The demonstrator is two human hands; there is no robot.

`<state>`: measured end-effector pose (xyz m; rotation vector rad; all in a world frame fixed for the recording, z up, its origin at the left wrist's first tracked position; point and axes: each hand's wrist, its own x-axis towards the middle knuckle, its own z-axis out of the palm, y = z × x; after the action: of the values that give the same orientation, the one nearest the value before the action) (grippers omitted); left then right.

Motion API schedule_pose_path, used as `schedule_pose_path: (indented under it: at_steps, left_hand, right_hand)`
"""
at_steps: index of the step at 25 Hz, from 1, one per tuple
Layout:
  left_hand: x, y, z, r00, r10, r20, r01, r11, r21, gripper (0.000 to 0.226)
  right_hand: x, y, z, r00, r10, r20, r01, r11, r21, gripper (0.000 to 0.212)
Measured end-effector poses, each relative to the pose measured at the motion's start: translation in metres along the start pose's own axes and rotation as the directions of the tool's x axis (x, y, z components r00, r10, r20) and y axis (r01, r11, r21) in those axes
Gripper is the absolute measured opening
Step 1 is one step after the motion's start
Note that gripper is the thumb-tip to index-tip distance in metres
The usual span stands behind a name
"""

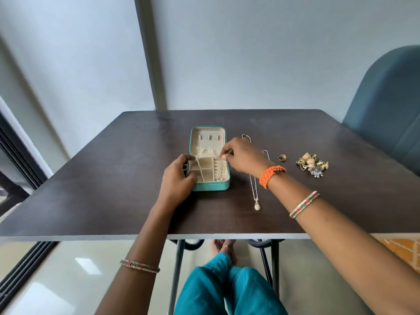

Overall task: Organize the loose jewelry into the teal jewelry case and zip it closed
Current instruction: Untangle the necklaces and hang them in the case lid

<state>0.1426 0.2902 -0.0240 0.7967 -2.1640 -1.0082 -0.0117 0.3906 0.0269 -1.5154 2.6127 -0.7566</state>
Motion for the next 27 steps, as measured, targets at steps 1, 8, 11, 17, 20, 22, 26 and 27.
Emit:
schedule_pose_path:
  at_steps: [1,8,11,17,20,22,26,27]
  left_hand:
    - [-0.002,0.0,-0.002,1.0,0.004,-0.018,-0.004,1.0,-0.026,0.04]
    - [-0.001,-0.003,-0.004,0.998,-0.038,-0.05,0.038,0.999,-0.002,0.034]
    - [0.001,-0.007,-0.002,0.999,-0.033,-0.043,0.035,0.999,0.024,0.034]
    - [-0.002,-0.003,-0.002,0.997,-0.035,-0.071,0.033,0.999,-0.023,0.032]
    - [-0.002,-0.003,-0.003,0.996,-0.042,-0.075,0.039,0.998,-0.051,0.035]
    - [-0.002,-0.003,-0.003,0.995,0.0,-0.103,-0.007,0.998,-0.07,0.039]
    - [-0.003,0.001,-0.006,0.985,0.052,-0.166,-0.078,0.985,-0.155,0.031]
    - [-0.004,0.003,-0.007,0.984,0.048,-0.17,-0.082,0.977,-0.197,0.027]
  right_hand:
    - [0.002,0.0,0.001,1.0,0.011,0.003,-0.011,0.999,0.053,0.013]
    - [0.004,-0.011,0.0,0.986,-0.061,0.154,0.062,0.998,0.001,0.017]
    - [-0.002,-0.011,0.002,0.986,-0.085,0.142,0.094,0.994,-0.055,0.014]
    - [-0.005,-0.006,0.017,0.999,0.043,0.021,-0.047,0.971,0.233,0.016]
    - [-0.007,-0.003,0.016,0.989,0.149,-0.001,-0.133,0.886,0.444,0.017]
    - [-0.009,-0.007,0.005,0.984,0.175,-0.022,-0.134,0.824,0.55,0.017]
    - [-0.014,-0.033,-0.031,0.991,0.134,0.027,-0.112,0.683,0.722,0.013]
    - [-0.017,-0.039,-0.039,0.993,0.111,0.047,-0.109,0.664,0.74,0.012]
